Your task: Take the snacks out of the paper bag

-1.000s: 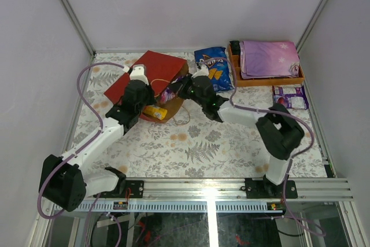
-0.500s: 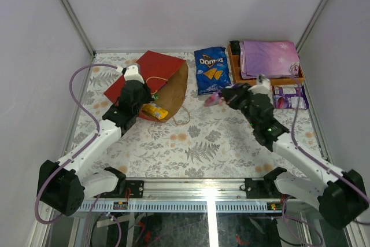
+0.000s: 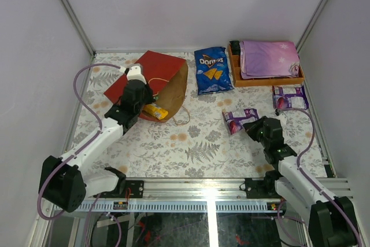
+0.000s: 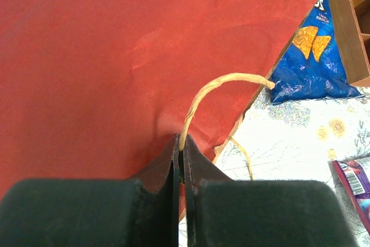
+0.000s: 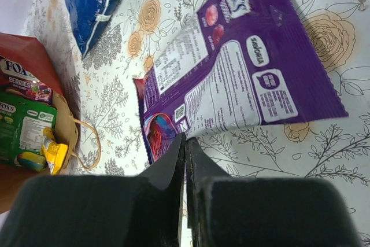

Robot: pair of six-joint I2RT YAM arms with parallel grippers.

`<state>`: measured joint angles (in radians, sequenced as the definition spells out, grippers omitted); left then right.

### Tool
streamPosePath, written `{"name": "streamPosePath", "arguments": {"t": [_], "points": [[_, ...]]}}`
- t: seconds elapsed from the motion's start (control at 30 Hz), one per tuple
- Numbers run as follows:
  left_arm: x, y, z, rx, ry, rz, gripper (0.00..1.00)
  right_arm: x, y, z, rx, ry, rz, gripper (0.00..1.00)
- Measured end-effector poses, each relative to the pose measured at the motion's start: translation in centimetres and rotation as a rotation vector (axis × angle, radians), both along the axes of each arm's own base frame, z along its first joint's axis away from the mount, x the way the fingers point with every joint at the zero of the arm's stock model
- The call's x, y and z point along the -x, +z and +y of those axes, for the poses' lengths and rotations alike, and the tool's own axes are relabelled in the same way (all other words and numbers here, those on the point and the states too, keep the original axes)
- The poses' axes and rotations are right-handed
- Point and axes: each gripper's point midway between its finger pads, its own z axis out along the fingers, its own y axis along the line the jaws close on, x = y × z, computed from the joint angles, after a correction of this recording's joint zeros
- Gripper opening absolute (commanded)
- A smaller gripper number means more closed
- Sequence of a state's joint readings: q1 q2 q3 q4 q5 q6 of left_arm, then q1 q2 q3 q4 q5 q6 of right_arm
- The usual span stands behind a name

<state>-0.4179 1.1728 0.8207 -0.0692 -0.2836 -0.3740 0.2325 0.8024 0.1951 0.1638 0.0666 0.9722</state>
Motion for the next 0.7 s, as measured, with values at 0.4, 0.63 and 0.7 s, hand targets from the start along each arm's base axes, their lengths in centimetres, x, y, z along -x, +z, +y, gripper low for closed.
{"name": "streamPosePath", "arguments": {"t": [0.4, 0.63, 0.7], "points": [[-0.9, -1.2, -1.1, -0.002, -0.034, 0.045, 0.0, -0.1, -3.6, -3.2, -0.059, -0.145, 0.157, 0.0], [-1.1, -0.5, -1.2, 0.003, -0.035, 0.032, 0.0, -2.5, -4.5, -4.2, -0.186, -0.215, 0.178, 0.0], [-1.2, -0.6, -1.3, 0.002, -0.035, 0.036, 0.0, -3.3, -4.2, -4.5, -0.209, -0.239, 0.17, 0.0]]}}
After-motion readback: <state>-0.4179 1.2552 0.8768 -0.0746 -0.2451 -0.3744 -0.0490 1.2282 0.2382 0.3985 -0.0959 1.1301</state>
